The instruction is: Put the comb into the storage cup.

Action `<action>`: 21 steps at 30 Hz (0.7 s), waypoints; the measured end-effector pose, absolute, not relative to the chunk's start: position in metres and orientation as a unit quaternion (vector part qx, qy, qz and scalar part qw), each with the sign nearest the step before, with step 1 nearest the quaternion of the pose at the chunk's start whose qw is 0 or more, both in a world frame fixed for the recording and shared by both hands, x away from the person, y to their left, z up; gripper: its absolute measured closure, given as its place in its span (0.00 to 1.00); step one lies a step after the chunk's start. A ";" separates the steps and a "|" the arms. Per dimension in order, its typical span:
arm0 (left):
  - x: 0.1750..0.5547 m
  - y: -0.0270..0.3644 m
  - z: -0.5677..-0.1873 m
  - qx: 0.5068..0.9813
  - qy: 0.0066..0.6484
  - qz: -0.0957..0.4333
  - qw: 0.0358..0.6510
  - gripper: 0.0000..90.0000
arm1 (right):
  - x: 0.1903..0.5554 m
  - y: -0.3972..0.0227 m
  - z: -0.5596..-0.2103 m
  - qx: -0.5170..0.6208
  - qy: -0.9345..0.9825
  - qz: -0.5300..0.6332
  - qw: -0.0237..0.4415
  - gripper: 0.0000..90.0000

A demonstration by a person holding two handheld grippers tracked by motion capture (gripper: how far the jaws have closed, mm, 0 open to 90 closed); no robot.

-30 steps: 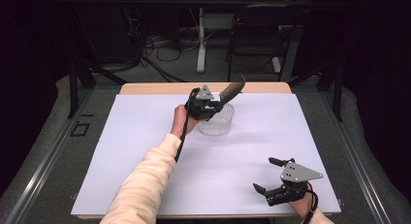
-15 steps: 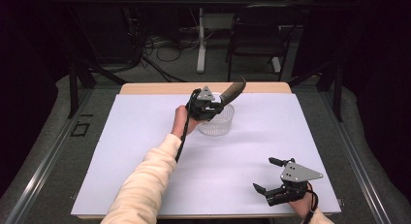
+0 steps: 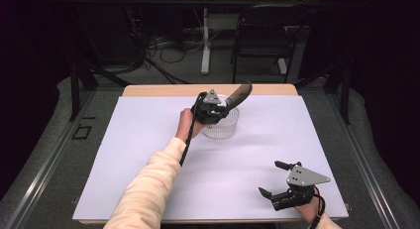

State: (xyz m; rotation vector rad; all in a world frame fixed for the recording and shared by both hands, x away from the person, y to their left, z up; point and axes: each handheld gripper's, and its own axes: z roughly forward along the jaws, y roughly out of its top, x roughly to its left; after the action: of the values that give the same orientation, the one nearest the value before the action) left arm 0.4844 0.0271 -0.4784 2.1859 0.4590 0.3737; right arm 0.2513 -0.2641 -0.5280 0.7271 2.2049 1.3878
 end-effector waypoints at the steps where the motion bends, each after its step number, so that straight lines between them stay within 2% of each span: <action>1: 0.485 0.027 -0.479 0.875 0.183 0.150 0.423 0.80 | 0.251 -0.264 -0.528 0.262 0.796 0.501 0.217 0.01; 21: 0.485 0.018 -0.486 0.886 0.178 0.151 0.400 0.79 | 0.251 -0.264 -0.528 0.263 0.796 0.501 0.217 0.01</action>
State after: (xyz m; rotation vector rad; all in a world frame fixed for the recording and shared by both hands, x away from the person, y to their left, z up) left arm 0.4851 0.0180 -0.4863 2.2427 0.4494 0.3814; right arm 0.2512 -0.2642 -0.5279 0.7271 2.2037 1.3871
